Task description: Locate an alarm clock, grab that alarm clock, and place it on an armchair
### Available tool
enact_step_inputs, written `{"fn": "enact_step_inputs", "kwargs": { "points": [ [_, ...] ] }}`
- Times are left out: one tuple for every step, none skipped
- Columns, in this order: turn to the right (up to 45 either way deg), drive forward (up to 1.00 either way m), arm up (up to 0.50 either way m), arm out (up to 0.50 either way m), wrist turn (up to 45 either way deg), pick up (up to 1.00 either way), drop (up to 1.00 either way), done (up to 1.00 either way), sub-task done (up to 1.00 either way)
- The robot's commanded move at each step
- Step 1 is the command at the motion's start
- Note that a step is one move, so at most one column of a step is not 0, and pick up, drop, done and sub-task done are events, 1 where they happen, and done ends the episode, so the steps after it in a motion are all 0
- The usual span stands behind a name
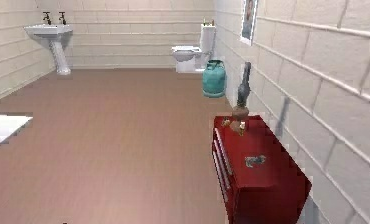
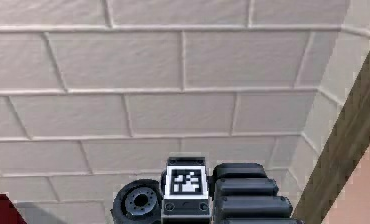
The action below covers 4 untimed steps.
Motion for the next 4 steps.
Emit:
{"fn": "enact_step_inputs", "kwargs": {
  "points": [
    [0.0,0.25,0.00,0.00,0.0,0.00,0.00,0.00,0.00],
    [-36.0,0.00,0.00,0.00,0.0,0.00,0.00,0.00,0.00],
    [0.0,0.20,0.00,0.00,0.0,0.00,0.00,0.00,0.00],
    [-45.0,0.00,0.00,0.00,0.0,0.00,0.00,0.00,0.00]
  ]
}}
